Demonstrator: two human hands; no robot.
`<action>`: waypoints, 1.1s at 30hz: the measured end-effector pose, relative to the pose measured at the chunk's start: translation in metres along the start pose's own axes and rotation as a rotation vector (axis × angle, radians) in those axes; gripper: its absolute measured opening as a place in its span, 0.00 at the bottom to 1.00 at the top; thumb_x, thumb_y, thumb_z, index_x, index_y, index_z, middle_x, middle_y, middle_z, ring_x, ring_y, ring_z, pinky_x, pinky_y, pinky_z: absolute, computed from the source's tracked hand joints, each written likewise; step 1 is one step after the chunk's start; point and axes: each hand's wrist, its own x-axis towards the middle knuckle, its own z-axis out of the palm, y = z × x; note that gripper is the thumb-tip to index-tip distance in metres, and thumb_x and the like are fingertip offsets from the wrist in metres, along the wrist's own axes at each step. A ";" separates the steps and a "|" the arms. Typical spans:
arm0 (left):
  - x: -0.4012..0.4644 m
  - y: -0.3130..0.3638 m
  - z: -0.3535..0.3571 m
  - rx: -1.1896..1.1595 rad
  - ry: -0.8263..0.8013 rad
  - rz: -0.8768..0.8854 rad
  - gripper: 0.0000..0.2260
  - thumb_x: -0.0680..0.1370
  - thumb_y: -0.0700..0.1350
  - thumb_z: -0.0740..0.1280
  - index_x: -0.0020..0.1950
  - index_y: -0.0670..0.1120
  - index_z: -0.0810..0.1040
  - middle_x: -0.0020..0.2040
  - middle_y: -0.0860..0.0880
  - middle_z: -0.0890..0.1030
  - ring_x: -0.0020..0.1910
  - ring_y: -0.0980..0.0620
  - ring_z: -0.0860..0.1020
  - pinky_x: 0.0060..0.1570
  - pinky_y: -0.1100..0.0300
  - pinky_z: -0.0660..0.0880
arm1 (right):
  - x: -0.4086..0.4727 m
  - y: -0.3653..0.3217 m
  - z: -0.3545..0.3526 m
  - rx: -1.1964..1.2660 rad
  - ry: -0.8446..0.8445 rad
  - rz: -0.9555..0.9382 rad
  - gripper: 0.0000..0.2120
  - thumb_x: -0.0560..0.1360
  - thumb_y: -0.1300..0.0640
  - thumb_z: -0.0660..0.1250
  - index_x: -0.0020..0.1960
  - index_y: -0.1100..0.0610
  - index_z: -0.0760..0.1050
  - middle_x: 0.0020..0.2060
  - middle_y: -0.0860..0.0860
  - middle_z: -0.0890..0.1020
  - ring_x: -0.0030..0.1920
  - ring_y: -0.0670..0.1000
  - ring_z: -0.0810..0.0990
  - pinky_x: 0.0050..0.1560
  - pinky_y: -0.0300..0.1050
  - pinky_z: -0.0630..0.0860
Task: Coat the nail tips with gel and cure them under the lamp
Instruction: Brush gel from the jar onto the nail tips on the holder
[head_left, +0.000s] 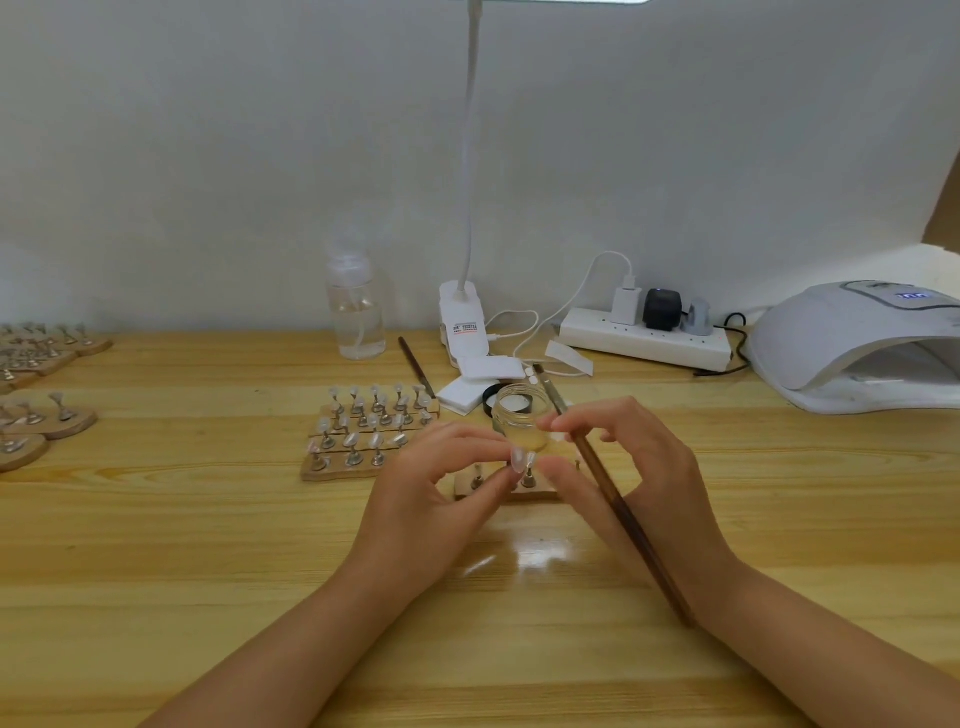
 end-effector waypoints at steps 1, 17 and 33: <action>0.000 0.000 0.000 -0.006 0.015 -0.016 0.06 0.69 0.43 0.71 0.44 0.50 0.82 0.42 0.58 0.82 0.45 0.62 0.77 0.46 0.73 0.69 | 0.002 0.000 -0.002 0.013 0.015 0.043 0.08 0.72 0.47 0.63 0.48 0.51 0.73 0.41 0.47 0.81 0.41 0.43 0.79 0.45 0.29 0.70; 0.001 0.001 -0.002 -0.047 0.073 -0.147 0.08 0.70 0.38 0.72 0.41 0.52 0.82 0.42 0.59 0.82 0.43 0.61 0.78 0.47 0.61 0.74 | 0.079 0.023 -0.010 0.219 -0.149 0.577 0.18 0.81 0.49 0.51 0.40 0.54 0.74 0.30 0.48 0.70 0.26 0.38 0.69 0.28 0.28 0.66; 0.002 0.000 -0.002 -0.021 0.081 -0.125 0.09 0.70 0.38 0.72 0.41 0.53 0.81 0.43 0.60 0.81 0.44 0.60 0.78 0.48 0.62 0.73 | 0.086 0.034 0.021 -0.244 -0.288 0.393 0.23 0.74 0.43 0.64 0.31 0.60 0.76 0.28 0.53 0.79 0.34 0.51 0.78 0.34 0.46 0.73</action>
